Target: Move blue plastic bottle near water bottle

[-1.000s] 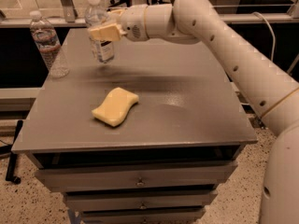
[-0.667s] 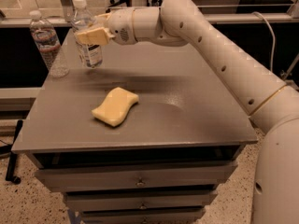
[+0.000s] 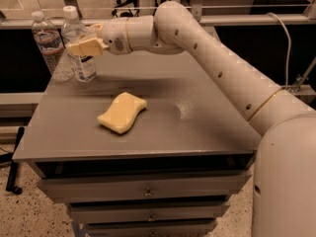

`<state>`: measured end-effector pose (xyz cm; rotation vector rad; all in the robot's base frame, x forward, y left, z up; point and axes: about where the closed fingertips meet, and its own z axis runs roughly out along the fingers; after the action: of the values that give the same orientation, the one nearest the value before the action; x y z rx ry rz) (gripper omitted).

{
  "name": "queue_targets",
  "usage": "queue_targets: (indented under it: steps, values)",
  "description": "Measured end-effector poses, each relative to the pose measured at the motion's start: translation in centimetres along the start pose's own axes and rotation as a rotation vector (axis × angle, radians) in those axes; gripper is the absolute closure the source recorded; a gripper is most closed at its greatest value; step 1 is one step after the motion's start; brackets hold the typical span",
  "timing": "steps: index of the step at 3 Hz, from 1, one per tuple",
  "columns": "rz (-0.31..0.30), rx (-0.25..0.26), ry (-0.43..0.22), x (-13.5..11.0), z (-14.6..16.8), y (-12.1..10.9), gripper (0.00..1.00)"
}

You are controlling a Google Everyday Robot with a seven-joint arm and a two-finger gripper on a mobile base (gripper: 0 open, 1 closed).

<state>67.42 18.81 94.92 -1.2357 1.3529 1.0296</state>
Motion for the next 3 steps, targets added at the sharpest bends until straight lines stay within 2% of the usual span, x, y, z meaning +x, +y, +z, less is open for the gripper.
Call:
queue_targets:
  steps: [2,3]
  values:
    - [-0.060,-0.031,0.010,0.5,0.9,-1.3,0.38]
    - [-0.056,-0.045,0.009,1.0,1.2,-1.5,0.07]
